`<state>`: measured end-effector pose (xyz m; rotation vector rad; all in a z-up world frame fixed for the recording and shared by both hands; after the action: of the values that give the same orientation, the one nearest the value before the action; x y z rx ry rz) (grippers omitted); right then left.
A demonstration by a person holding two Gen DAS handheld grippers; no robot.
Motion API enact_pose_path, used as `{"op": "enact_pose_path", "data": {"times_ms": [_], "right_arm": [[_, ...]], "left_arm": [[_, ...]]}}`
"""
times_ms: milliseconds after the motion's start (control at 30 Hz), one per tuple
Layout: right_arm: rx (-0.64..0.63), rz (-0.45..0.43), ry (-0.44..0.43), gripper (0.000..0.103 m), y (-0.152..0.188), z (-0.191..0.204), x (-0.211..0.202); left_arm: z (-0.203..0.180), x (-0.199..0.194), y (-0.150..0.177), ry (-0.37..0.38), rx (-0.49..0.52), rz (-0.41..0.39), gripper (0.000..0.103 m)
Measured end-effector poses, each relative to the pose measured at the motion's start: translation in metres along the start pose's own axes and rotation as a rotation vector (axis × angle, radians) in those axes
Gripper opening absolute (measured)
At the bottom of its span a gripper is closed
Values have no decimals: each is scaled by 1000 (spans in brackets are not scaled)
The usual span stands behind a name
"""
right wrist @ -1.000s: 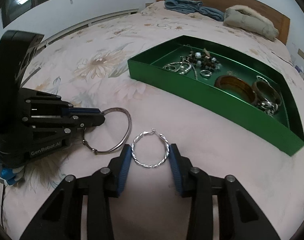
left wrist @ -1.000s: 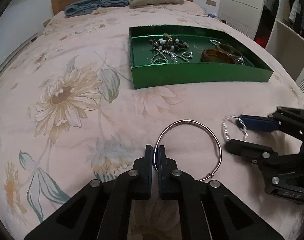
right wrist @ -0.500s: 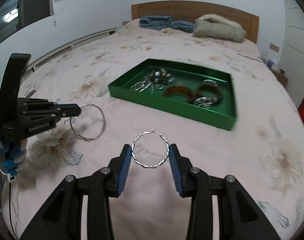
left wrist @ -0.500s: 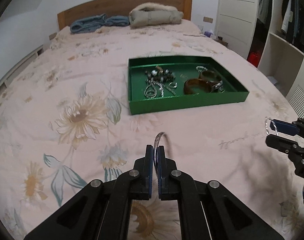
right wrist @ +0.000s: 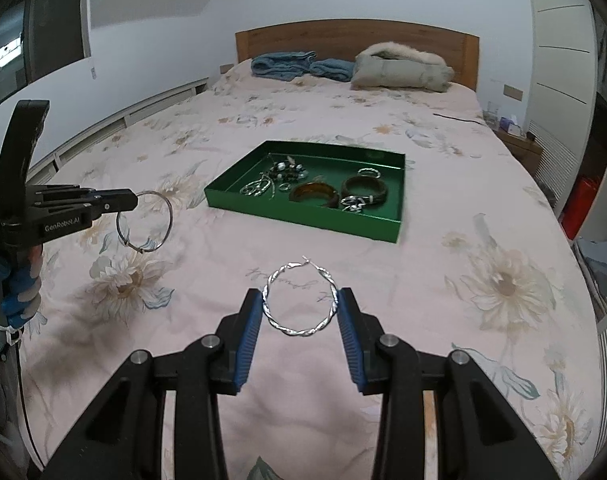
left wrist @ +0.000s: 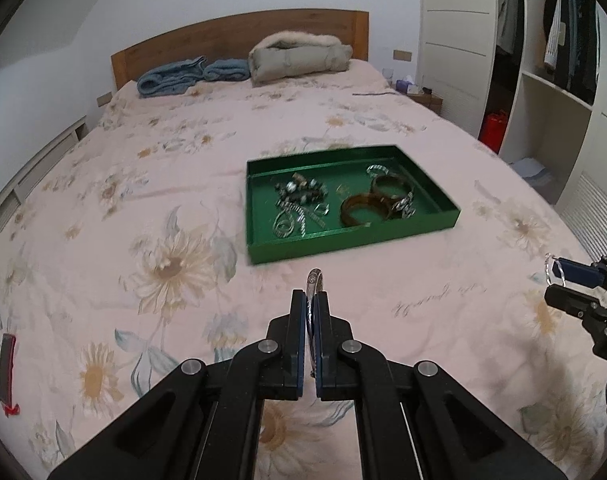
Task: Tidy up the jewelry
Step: 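Carry the silver bangle and twisted hoop over the green tray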
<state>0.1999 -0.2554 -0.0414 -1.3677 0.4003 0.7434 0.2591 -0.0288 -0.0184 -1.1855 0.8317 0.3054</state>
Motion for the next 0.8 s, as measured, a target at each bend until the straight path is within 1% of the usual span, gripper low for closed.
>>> {"op": "enact_pose_path", "data": {"times_ms": [67,133,200,267,367,467,533,667,800], "right_arm": [[5,-11,7,36,-8,-3,-3],[10,-29,13,36,-25,-6,-4],[9,-50,23,36,-46,-9,-3],[13,-78,33,36,-75,-14,1],[18,-107,46,36,-112,-20,15],[27,-102,63,36,-139,-30,49],[35,-76,68,36,-147,-36,76],[60,-20,68,36,-151,-50,131],[72,59,70,36,-149,-64,187]], "left_arm": [[-3,2,-17,8,6,-13,3],[-5,5,-35,16,5,-27,3],[-6,12,-58,26,-1,-41,3],[-5,22,-80,30,-5,-48,3],[-3,49,-108,37,-32,-44,3],[-2,87,-125,30,-47,-16,3],[-2,116,-135,23,-52,12,3],[-5,165,-151,12,-43,54,3],[-7,204,-161,20,-37,76,3]]}}
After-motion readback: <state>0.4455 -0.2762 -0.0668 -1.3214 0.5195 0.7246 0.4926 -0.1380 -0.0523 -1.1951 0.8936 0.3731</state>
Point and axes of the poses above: each gripper's, at about its wrist camera, not at the fingertips, and x roughly the way its jaws point, z to its left, y to its underside, the point moved 1 cm from there along x, roughly the way its jaws point, and after that the axes turned 9 degrees about x, right-handed, at the moved point
